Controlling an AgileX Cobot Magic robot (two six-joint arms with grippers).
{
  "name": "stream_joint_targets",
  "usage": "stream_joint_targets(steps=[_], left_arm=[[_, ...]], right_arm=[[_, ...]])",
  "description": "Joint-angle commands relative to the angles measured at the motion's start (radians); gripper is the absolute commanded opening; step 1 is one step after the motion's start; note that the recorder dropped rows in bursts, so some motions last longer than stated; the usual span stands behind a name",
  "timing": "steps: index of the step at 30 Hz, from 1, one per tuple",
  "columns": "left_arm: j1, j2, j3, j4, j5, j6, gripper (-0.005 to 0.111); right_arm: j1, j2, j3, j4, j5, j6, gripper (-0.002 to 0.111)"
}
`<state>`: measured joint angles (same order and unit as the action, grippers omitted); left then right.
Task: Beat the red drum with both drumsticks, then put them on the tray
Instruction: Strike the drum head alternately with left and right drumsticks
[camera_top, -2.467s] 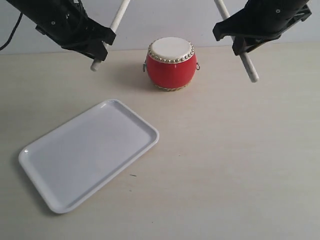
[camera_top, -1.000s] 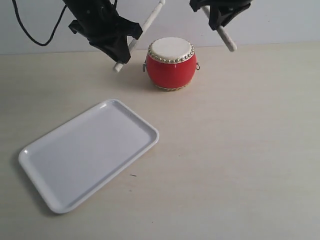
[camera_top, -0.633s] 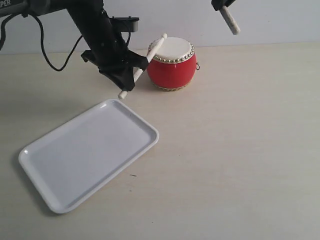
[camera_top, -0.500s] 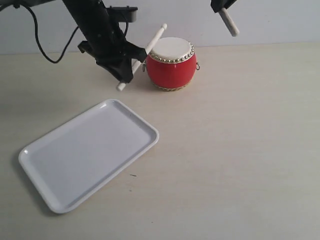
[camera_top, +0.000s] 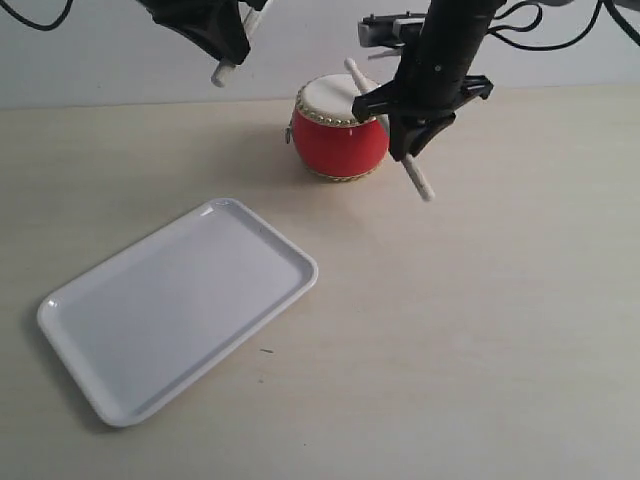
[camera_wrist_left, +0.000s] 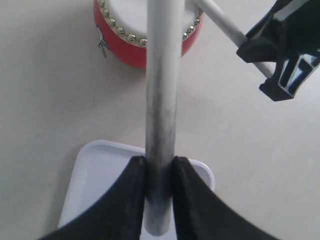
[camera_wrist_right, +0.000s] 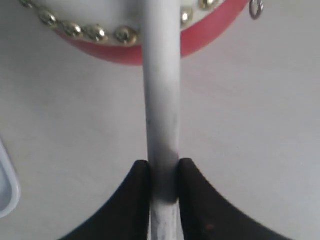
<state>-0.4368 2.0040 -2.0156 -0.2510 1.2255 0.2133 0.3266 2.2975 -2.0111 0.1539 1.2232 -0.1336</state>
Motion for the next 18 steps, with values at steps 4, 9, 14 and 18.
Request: stream_joint_targets(steps=[4, 9, 14, 18], left_arm=[[-0.003, 0.035, -0.001, 0.005, -0.004, -0.006, 0.000], [-0.010, 0.117, -0.001, 0.001, -0.004, -0.015, 0.000], [-0.037, 0.186, 0.019, 0.001, -0.004, -0.034, 0.000], [-0.043, 0.223, 0.058, 0.003, -0.004, -0.044, 0.000]], right_arm=[[-0.002, -0.132, 0.021, -0.042, -0.002, 0.015, 0.000], [-0.002, -0.305, 0.021, -0.042, -0.002, 0.015, 0.000], [-0.002, -0.443, 0.021, -0.053, -0.002, 0.015, 0.000], [-0.002, -0.501, 0.021, -0.062, -0.002, 0.026, 0.000]])
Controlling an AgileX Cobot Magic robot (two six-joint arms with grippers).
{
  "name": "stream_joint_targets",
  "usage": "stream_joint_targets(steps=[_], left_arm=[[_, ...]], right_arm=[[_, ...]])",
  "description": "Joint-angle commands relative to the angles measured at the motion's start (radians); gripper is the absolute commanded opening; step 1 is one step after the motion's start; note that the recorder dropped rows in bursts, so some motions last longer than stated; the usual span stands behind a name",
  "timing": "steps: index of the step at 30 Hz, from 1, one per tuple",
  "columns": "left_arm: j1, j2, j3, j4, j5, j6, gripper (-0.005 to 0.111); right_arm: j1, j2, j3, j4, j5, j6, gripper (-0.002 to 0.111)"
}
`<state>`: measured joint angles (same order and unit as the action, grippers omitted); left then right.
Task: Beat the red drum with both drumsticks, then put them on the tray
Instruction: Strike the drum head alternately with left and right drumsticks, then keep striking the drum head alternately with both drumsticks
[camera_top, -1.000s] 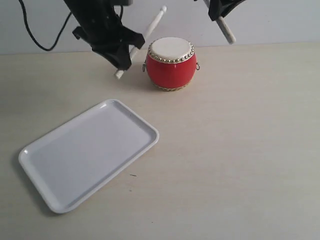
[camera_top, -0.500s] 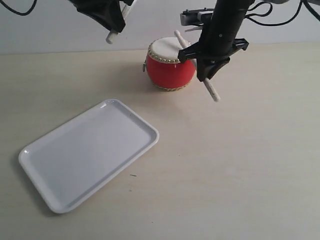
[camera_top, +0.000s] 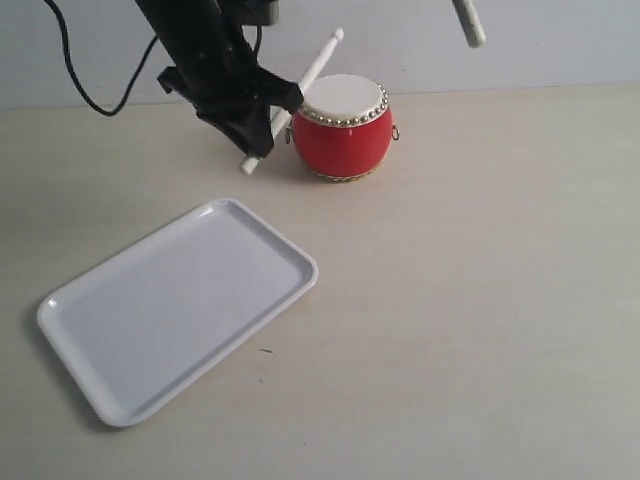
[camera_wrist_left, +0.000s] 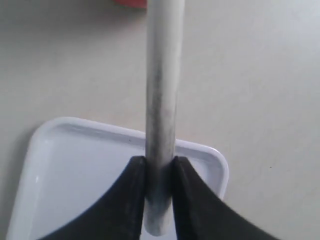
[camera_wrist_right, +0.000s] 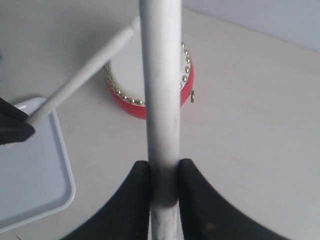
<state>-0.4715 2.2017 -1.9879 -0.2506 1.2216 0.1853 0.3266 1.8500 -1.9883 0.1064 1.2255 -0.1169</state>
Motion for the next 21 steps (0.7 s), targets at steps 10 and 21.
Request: stream_joint_targets(steps=[10, 21], left_arm=[[-0.009, -0.030, 0.068, 0.007, 0.000, -0.024, 0.000], [-0.009, -0.220, 0.066, 0.007, 0.000, -0.024, 0.000]], right_arm=[[-0.002, -0.040, 0.103, 0.026, -0.004, 0.010, 0.000], [-0.002, 0.207, 0.216, 0.093, -0.004, -0.018, 0.000]])
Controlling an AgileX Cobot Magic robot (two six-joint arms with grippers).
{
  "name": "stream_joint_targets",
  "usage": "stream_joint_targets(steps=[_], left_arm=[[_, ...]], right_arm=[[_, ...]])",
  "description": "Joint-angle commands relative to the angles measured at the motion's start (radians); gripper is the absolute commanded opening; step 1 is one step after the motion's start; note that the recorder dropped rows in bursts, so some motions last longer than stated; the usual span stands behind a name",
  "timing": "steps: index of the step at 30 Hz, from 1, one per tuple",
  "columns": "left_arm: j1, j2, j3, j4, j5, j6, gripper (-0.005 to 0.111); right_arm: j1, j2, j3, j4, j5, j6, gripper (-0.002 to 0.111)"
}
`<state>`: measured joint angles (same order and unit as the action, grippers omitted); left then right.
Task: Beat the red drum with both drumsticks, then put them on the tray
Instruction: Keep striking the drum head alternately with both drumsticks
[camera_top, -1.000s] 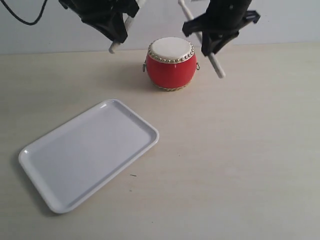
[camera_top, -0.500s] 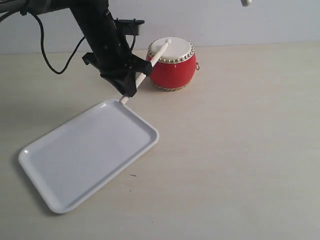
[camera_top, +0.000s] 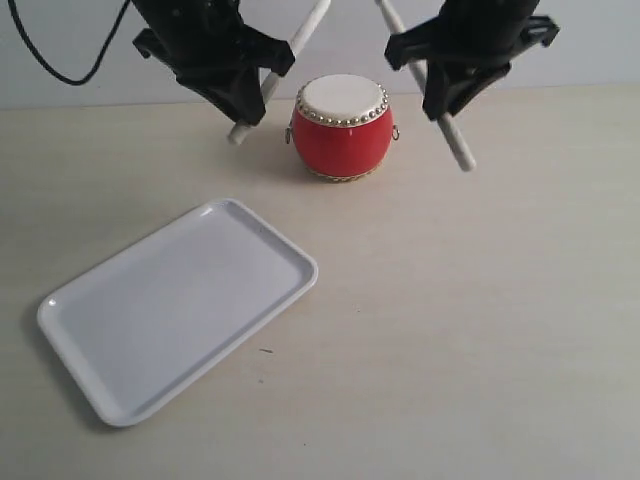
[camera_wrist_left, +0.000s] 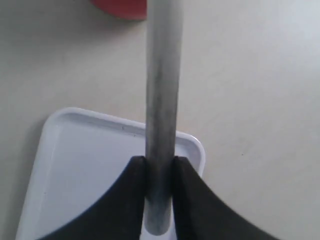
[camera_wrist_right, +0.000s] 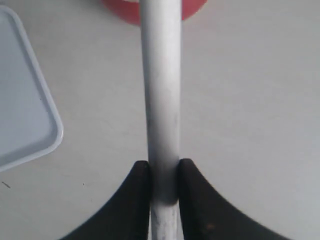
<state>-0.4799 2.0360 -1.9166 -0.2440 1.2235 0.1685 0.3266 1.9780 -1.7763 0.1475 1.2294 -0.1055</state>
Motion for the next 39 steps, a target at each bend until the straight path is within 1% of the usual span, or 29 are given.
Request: stream_joint_targets(steps=[1, 3, 6, 11, 16, 25, 32, 39], left_arm=[[0.000, -0.065, -0.005, 0.000, -0.002, -0.008, 0.000], [0.000, -0.087, -0.005, 0.000, -0.002, 0.003, 0.000], [0.000, -0.106, -0.005, 0.000, -0.002, 0.007, 0.000], [0.000, -0.108, -0.005, 0.000, -0.002, 0.011, 0.000], [0.000, -0.061, -0.003, 0.005, -0.002, 0.017, 0.000], [0.000, 0.092, -0.003, 0.005, -0.002, 0.026, 0.000], [0.000, 0.186, -0.003, 0.005, -0.002, 0.026, 0.000], [0.000, 0.138, -0.003, 0.009, -0.002, 0.031, 0.000]], right_arm=[[-0.002, 0.103, 0.004, 0.066, -0.008, -0.037, 0.000], [-0.002, 0.150, 0.004, 0.095, -0.008, -0.055, 0.000], [-0.002, 0.203, 0.004, 0.090, -0.008, -0.057, 0.000], [-0.002, 0.209, 0.004, 0.073, -0.008, -0.057, 0.000], [-0.002, 0.095, 0.004, 0.077, -0.008, -0.057, 0.000], [-0.002, -0.156, 0.004, 0.077, -0.008, -0.057, 0.000], [-0.002, -0.292, 0.004, 0.077, -0.008, -0.043, 0.000], [-0.002, -0.322, 0.004, 0.077, -0.008, -0.041, 0.000]])
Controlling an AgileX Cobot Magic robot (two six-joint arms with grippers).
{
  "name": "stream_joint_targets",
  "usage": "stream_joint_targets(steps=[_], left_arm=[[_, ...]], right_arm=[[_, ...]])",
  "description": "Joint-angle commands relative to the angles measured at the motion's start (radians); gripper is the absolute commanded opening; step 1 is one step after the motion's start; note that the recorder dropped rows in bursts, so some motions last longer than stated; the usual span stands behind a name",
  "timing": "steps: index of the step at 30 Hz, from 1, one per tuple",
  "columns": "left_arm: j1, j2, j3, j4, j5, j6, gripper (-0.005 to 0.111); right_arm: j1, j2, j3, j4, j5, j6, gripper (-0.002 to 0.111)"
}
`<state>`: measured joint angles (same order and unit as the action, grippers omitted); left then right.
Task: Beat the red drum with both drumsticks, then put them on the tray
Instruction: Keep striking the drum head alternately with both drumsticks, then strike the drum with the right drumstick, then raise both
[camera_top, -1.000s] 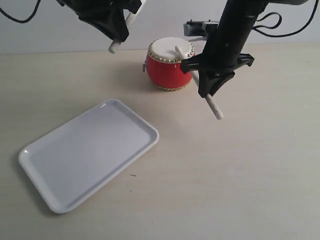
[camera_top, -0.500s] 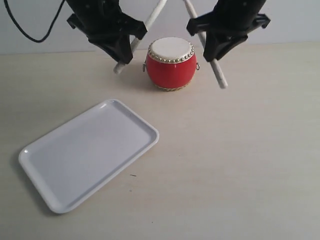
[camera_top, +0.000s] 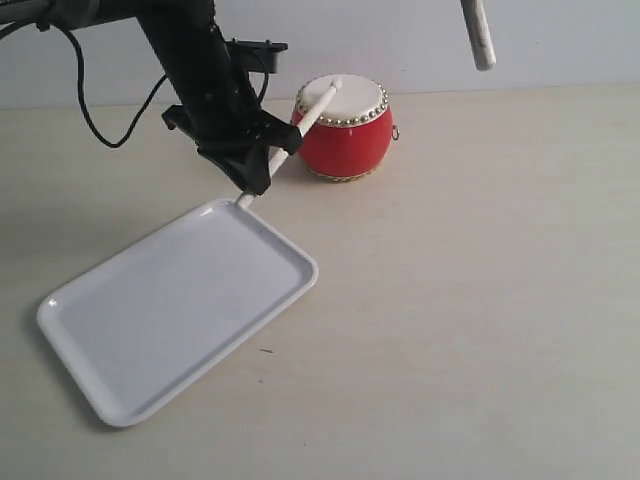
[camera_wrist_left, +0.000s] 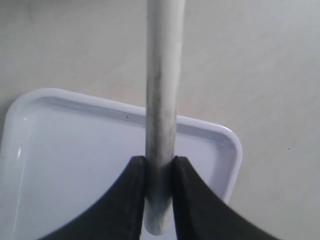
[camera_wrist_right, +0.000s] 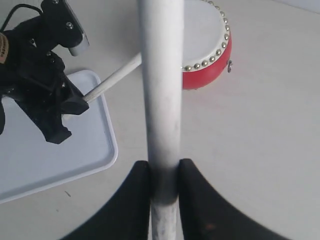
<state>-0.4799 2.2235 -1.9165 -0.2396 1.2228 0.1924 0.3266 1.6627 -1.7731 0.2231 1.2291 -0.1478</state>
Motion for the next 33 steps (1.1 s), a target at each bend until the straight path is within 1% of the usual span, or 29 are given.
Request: stream_joint_targets(steps=[1, 6, 9, 13, 18, 22, 26, 33], left_arm=[[0.000, -0.066, -0.003, 0.004, -0.002, 0.009, 0.000], [0.000, -0.144, -0.003, 0.004, -0.002, 0.009, 0.000], [0.000, -0.154, -0.003, 0.004, -0.002, 0.009, 0.000], [0.000, -0.100, 0.022, 0.001, -0.002, 0.009, 0.000], [0.000, 0.023, 0.038, -0.009, -0.002, 0.012, 0.000], [0.000, 0.042, 0.039, -0.005, -0.002, 0.012, 0.000], [0.000, -0.019, 0.039, 0.005, -0.002, 0.012, 0.000], [0.000, -0.195, 0.039, 0.032, -0.002, 0.012, 0.000]], right_arm=[[-0.002, -0.004, 0.000, 0.002, -0.008, 0.001, 0.000], [-0.002, 0.026, 0.000, 0.002, -0.009, 0.001, 0.000], [-0.002, 0.029, 0.000, 0.002, -0.008, 0.001, 0.000], [-0.002, 0.022, 0.000, 0.002, -0.008, 0.001, 0.000], [-0.002, 0.018, 0.000, 0.002, -0.008, -0.001, 0.000], [-0.002, 0.018, 0.000, 0.002, -0.008, -0.005, 0.000], [-0.002, 0.018, 0.000, 0.002, -0.020, -0.005, 0.000], [-0.002, 0.065, 0.002, 0.002, -0.034, -0.006, 0.000]])
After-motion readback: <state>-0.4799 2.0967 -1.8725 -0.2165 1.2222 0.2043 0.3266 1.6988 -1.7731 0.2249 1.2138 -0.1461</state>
